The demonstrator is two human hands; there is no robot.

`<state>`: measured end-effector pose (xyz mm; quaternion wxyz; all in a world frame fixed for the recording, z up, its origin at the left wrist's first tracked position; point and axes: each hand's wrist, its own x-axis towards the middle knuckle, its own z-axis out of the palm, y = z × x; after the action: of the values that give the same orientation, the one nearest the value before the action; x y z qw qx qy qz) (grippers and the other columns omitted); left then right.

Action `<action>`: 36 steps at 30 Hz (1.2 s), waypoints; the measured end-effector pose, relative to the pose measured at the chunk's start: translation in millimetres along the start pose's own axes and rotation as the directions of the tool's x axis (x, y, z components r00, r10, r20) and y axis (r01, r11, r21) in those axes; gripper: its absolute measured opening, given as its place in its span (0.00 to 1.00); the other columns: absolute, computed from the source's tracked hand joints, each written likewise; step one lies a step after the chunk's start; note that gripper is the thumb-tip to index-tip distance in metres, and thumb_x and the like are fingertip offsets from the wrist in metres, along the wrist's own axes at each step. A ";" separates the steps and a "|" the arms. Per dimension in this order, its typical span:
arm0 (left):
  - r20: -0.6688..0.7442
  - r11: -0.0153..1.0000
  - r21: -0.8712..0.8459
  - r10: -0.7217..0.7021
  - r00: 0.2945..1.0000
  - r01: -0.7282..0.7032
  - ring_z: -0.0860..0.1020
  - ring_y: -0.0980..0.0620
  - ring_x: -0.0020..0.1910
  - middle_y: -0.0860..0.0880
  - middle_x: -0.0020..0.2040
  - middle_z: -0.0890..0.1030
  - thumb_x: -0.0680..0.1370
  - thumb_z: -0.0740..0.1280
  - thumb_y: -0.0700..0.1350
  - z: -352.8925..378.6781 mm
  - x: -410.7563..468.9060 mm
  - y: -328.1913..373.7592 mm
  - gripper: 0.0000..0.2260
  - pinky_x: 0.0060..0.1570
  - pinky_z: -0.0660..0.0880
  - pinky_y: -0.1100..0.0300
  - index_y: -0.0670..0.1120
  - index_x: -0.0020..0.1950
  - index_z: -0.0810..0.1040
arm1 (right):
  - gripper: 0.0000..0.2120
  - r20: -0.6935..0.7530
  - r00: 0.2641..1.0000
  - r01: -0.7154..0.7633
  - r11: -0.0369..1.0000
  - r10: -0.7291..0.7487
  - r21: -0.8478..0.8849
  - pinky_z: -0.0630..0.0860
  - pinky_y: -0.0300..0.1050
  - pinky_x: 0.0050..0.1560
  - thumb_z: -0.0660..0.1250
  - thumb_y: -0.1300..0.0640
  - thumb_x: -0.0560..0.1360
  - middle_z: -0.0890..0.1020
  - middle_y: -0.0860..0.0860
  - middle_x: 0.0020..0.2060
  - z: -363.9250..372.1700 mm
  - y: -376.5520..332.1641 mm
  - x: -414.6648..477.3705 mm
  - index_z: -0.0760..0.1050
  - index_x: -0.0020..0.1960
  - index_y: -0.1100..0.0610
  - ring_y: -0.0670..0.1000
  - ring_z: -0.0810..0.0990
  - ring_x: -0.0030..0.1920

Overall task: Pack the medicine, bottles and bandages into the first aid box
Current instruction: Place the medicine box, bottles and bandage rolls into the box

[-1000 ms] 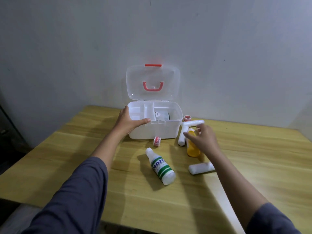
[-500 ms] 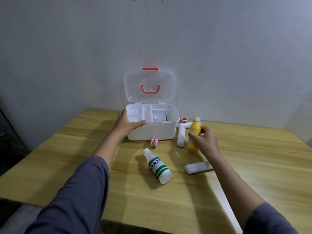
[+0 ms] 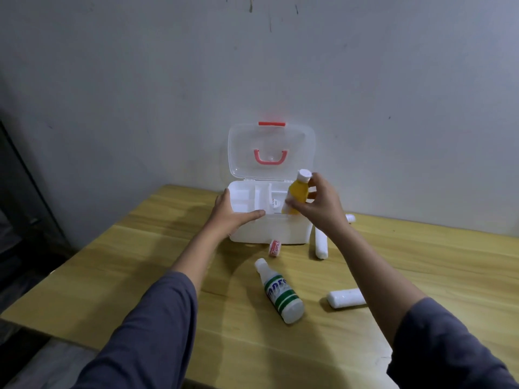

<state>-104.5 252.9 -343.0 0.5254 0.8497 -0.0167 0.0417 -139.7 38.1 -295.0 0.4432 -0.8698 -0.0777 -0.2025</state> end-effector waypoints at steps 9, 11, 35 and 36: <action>0.003 0.999 0.001 0.040 0.999 -0.040 0.72 0.46 0.70 0.47 0.71 0.72 0.51 0.75 0.68 5.7 -2.9 24.6 0.54 0.68 0.74 0.44 0.50 0.74 0.68 | 0.17 0.156 0.986 -0.029 0.978 0.062 -0.206 0.76 0.48 0.43 0.72 0.46 0.68 0.80 0.52 0.43 -5.5 -3.3 8.4 0.74 0.47 0.57 0.52 0.78 0.44; -0.010 0.998 -0.019 0.052 0.999 -0.052 0.73 0.46 0.70 0.47 0.71 0.73 0.52 0.76 0.68 0.6 -0.5 26.2 0.53 0.67 0.75 0.45 0.50 0.74 0.69 | 0.14 0.226 0.970 -0.025 0.964 0.088 -0.266 0.68 0.44 0.34 0.69 0.47 0.71 0.75 0.50 0.34 -5.3 -10.5 14.8 0.71 0.38 0.56 0.52 0.74 0.38; -0.163 0.991 0.101 -0.068 0.984 0.085 0.60 0.43 0.80 0.44 0.81 0.58 0.71 0.78 0.57 -50.9 46.0 4.6 0.49 0.75 0.65 0.46 0.44 0.82 0.54 | 0.14 0.209 0.975 0.110 0.977 -0.071 -0.180 0.76 0.47 0.48 0.69 0.50 0.71 0.79 0.53 0.45 66.1 -37.2 -12.3 0.75 0.50 0.59 0.53 0.78 0.47; -0.168 0.992 0.092 -0.066 0.984 0.082 0.60 0.43 0.80 0.44 0.81 0.58 0.71 0.78 0.57 -51.4 47.1 4.3 0.49 0.75 0.66 0.47 0.44 0.82 0.55 | 0.16 0.278 0.960 0.091 0.970 -0.025 -0.227 0.74 0.46 0.46 0.69 0.47 0.70 0.77 0.52 0.46 69.5 -36.0 -17.9 0.75 0.51 0.58 0.53 0.77 0.48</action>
<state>-60.6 297.6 -312.2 0.4837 0.8682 0.0604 0.0926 -147.5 116.1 -312.4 0.3149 -0.9334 -0.1392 -0.1014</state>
